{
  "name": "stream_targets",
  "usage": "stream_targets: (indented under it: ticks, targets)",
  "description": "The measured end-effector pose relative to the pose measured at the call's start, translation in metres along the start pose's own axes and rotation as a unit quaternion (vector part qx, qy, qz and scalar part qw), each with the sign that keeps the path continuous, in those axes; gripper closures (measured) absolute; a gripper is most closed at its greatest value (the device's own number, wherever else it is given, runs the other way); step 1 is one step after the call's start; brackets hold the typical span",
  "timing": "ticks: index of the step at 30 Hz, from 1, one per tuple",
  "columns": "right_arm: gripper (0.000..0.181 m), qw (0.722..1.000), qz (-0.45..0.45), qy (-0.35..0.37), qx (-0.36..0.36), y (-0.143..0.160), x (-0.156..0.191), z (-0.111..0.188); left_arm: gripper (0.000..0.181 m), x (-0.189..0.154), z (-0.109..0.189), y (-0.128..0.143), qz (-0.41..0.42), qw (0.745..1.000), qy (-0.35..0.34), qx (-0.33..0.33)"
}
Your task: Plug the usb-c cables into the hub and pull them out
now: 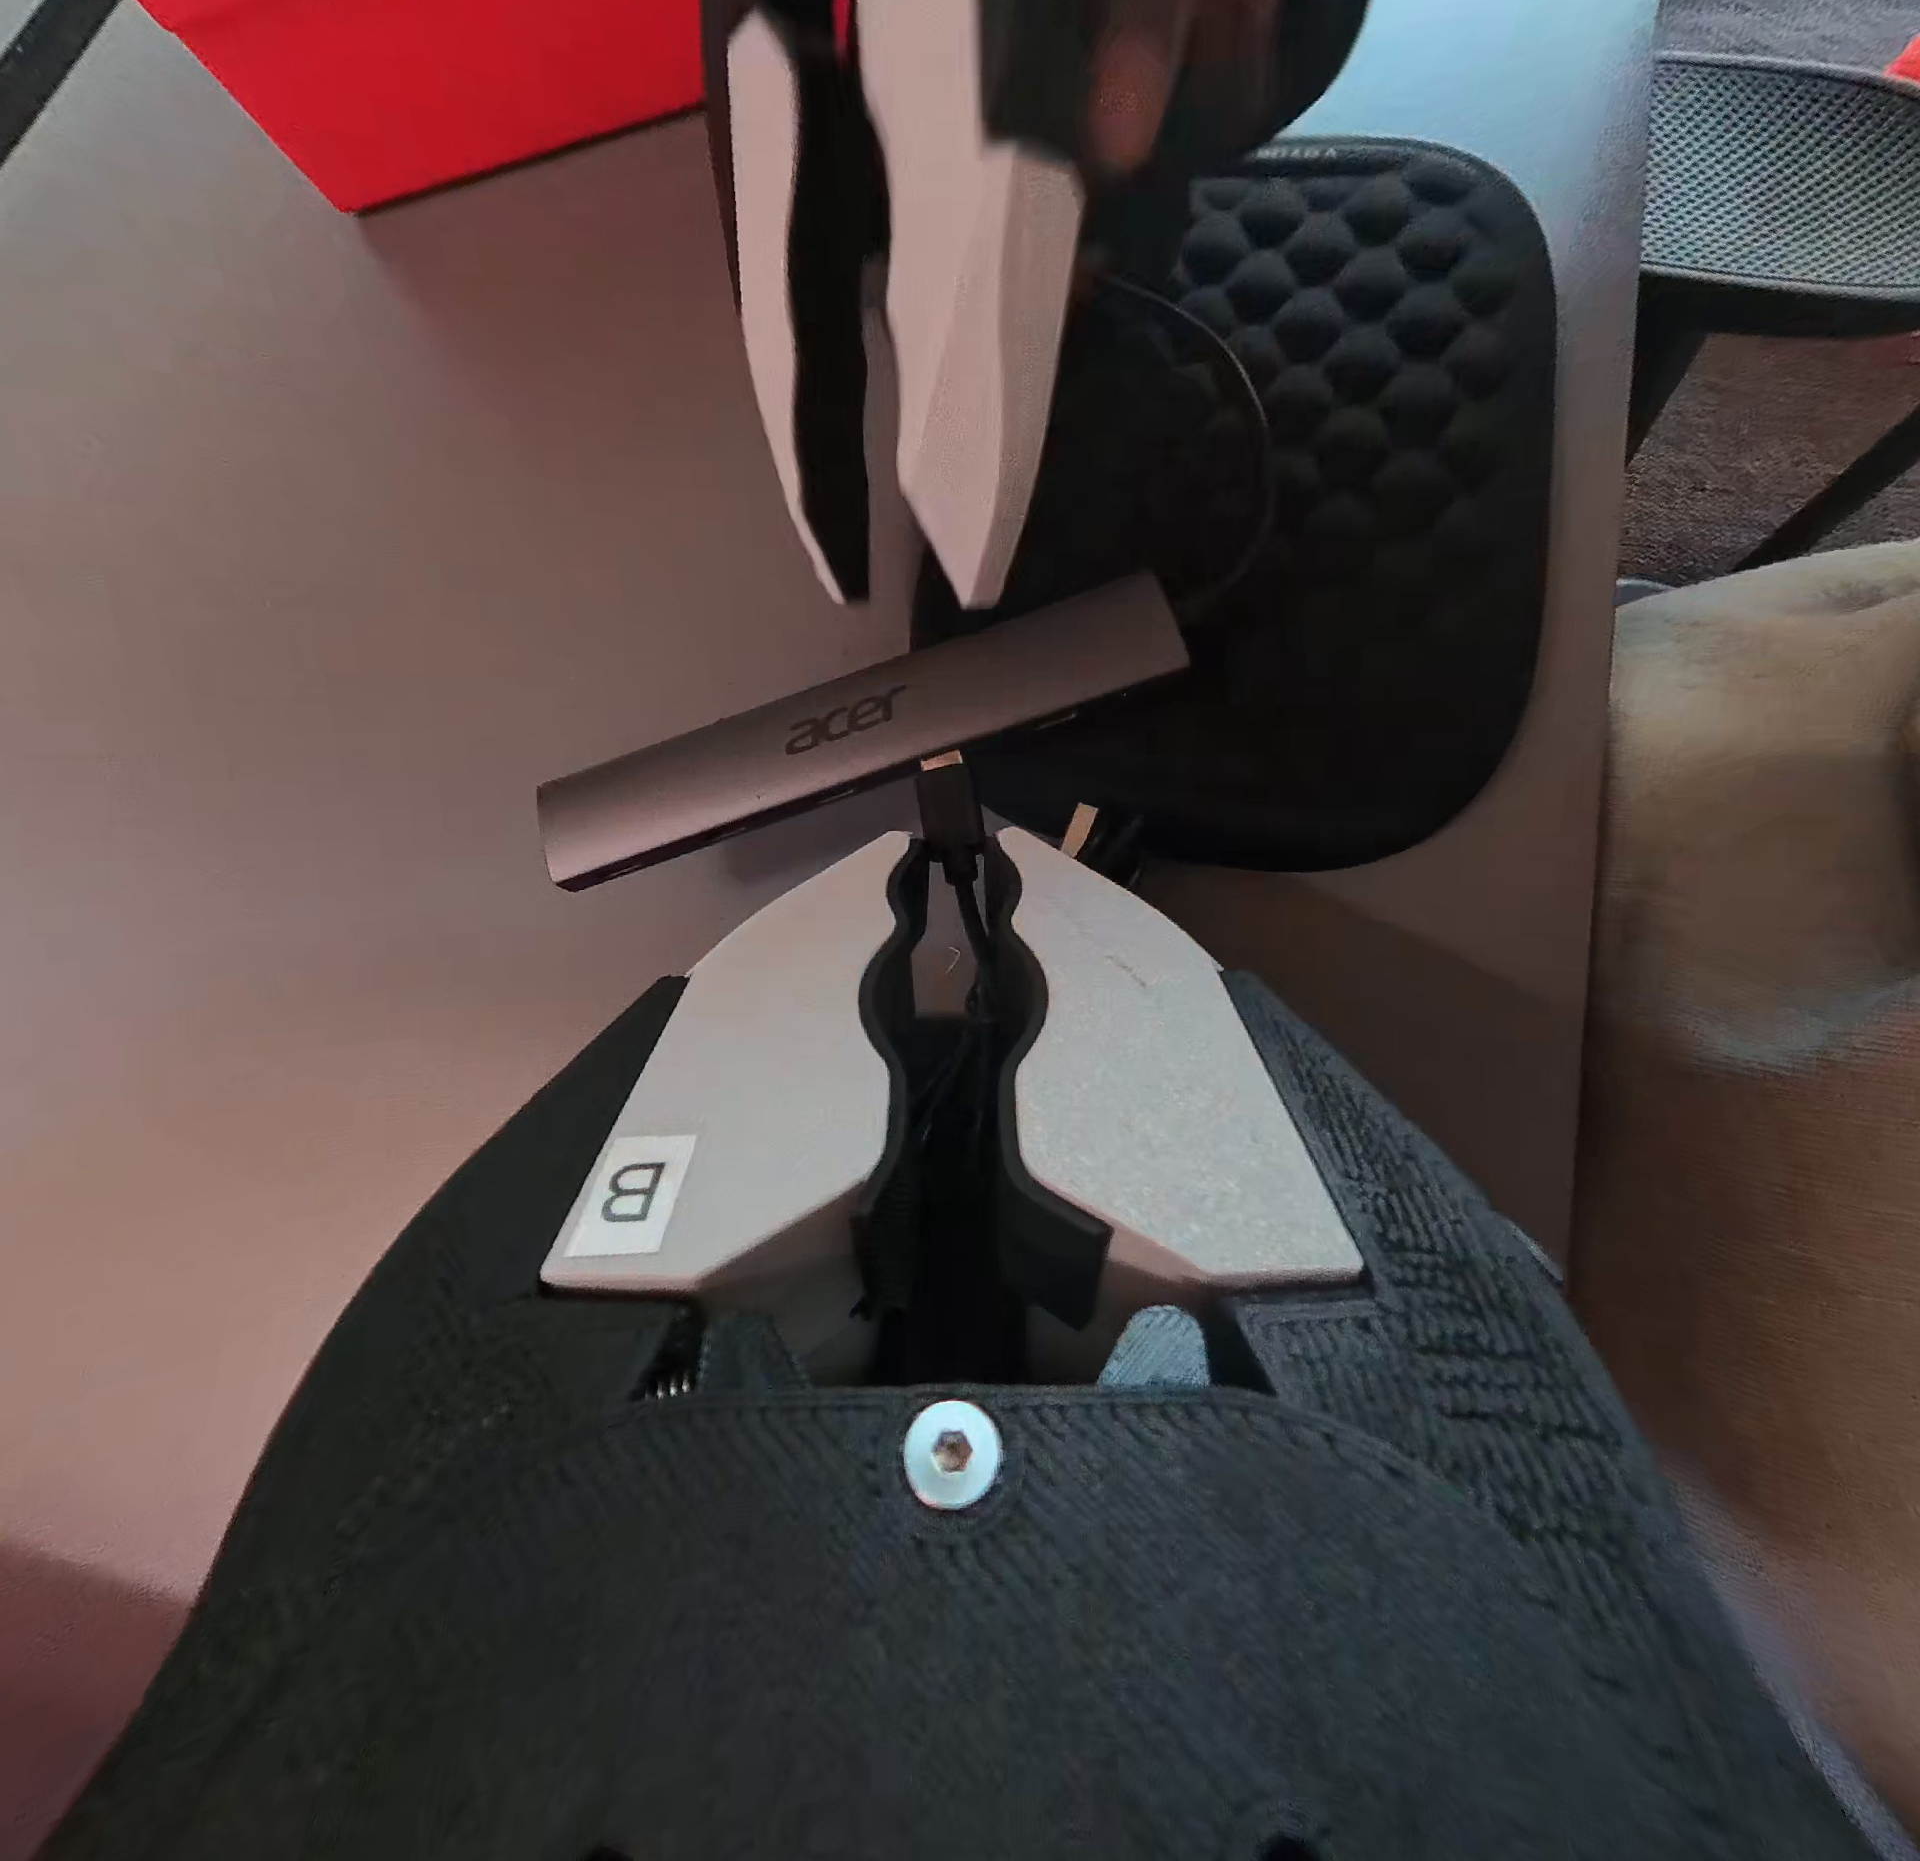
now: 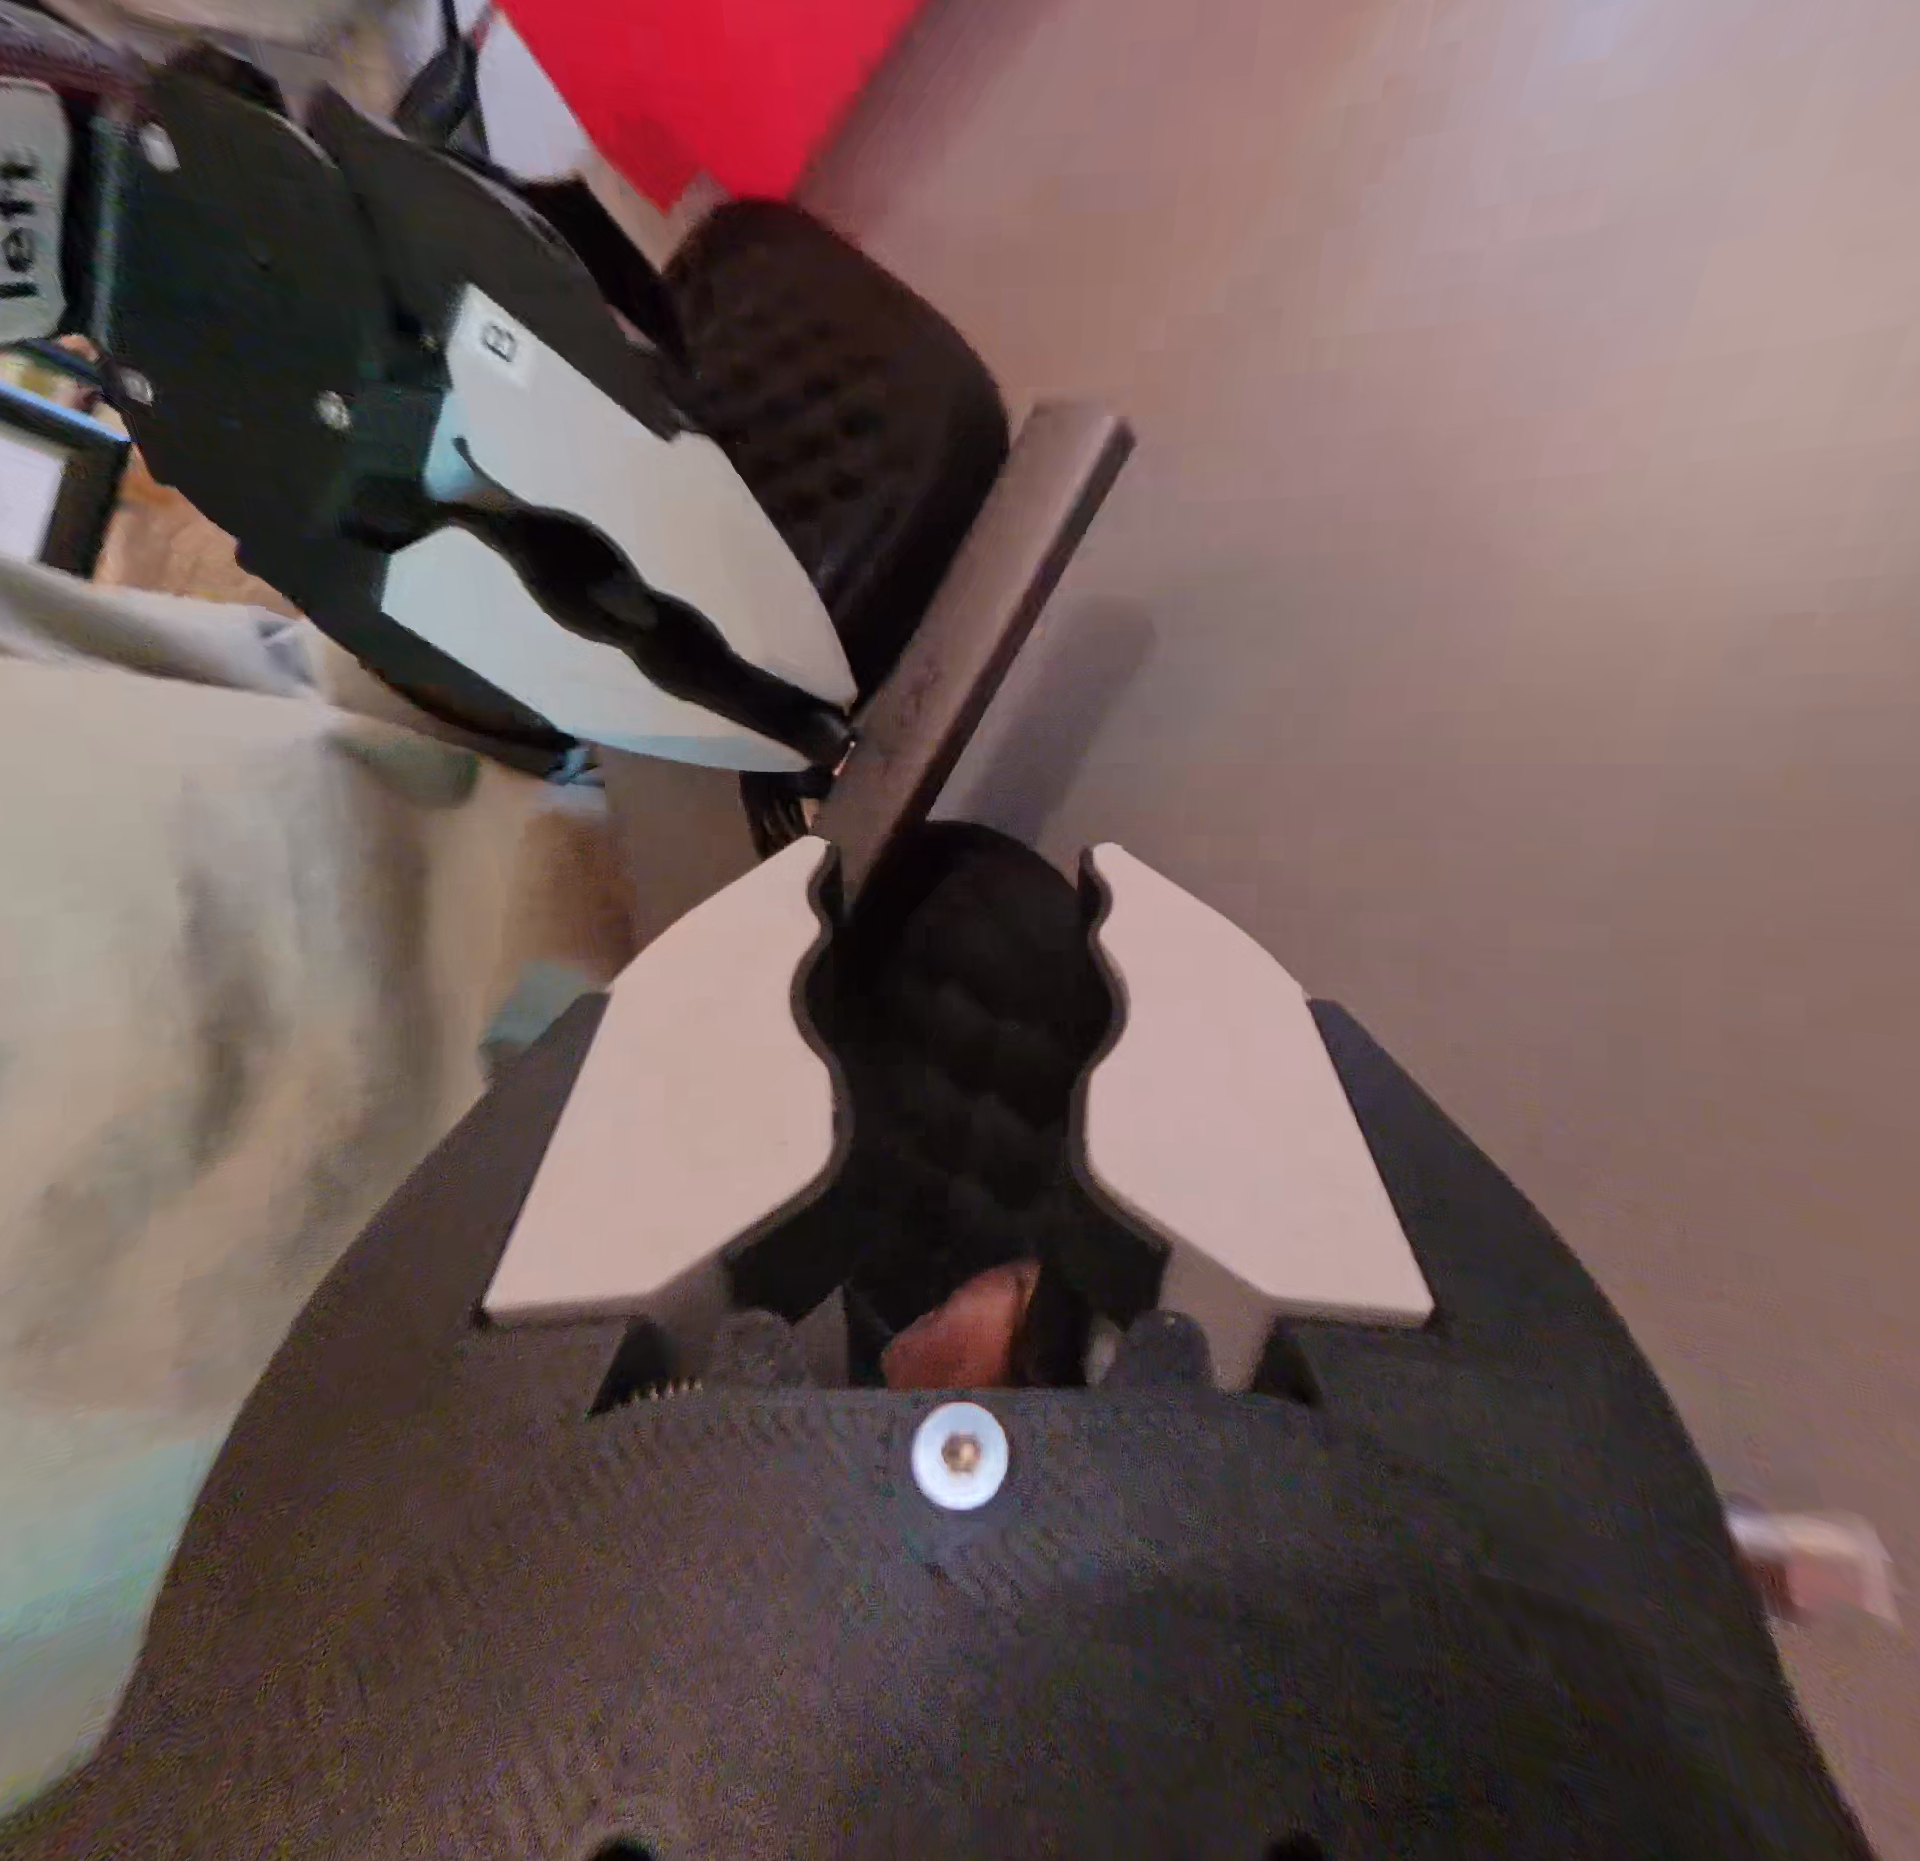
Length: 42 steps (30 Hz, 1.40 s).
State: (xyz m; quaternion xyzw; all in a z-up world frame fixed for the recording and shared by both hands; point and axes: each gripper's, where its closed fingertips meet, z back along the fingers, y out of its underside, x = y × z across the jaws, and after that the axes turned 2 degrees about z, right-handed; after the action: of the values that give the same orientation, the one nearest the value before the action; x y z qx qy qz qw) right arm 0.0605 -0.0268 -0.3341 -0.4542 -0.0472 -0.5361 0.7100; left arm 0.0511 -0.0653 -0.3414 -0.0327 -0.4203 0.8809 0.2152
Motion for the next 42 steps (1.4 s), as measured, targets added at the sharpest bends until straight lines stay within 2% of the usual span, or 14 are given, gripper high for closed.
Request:
stream_targets:
  ticks: [1,3,4,9,11,16,19,23,25,28,31,34,37,42]
  targets:
    - [0.14,0.999,-0.013,-0.033,0.013,0.002,0.005,-0.006,0.173,0.0,0.0,0.0,-0.004,1.0,-0.001,-0.002]
    - [0.156,0.994,-0.046,-0.096,0.005,-0.004,0.017,-0.013,0.173,0.0,0.0,0.0,-0.005,1.0,-0.001,-0.006]
    - [0.165,0.994,-0.059,-0.095,0.005,-0.004,0.014,-0.016,0.173,0.0,0.001,0.0,-0.006,1.0,-0.001,-0.006]
    - [0.172,0.988,-0.065,-0.122,-0.065,-0.017,0.026,-0.007,0.172,-0.001,0.009,-0.011,-0.065,0.996,-0.032,-0.056]
    - [0.172,0.988,-0.042,-0.118,-0.092,-0.023,0.036,0.001,0.172,-0.002,0.017,-0.021,-0.129,0.985,-0.067,-0.097]
    - [0.173,0.982,-0.007,-0.098,-0.158,-0.038,0.053,0.013,0.173,0.002,0.034,-0.04,-0.105,0.971,-0.113,-0.182]
    - [0.173,0.978,0.003,-0.107,-0.179,-0.039,0.061,0.015,0.173,-0.001,0.041,-0.044,-0.128,0.966,-0.118,-0.191]
    - [0.173,0.977,0.018,-0.093,-0.191,-0.04,0.064,0.013,0.174,0.002,0.047,-0.047,-0.11,0.962,-0.129,-0.213]
    - [0.173,0.981,0.034,-0.081,-0.172,-0.034,0.065,0.007,0.175,0.004,0.046,-0.043,-0.118,0.963,-0.131,-0.205]
    - [0.172,0.981,0.033,-0.123,-0.145,-0.028,0.077,-0.002,0.173,-0.001,0.053,-0.048,-0.163,0.955,-0.119,-0.22]
    - [0.173,0.981,0.027,-0.135,-0.136,-0.026,0.076,-0.009,0.172,-0.002,0.052,-0.038,-0.206,0.958,-0.102,-0.17]
    - [0.173,0.977,-0.002,-0.171,-0.126,-0.023,0.079,-0.015,0.173,-0.009,0.054,-0.031,-0.228,0.958,-0.066,-0.161]
    - [0.173,0.98,-0.015,-0.155,-0.121,-0.02,0.074,-0.026,0.173,-0.009,0.047,-0.016,-0.26,0.957,-0.063,-0.116]
    - [0.173,0.984,-0.014,-0.133,-0.12,-0.021,0.07,-0.034,0.174,-0.01,0.045,-0.009,-0.243,0.961,-0.052,-0.122]
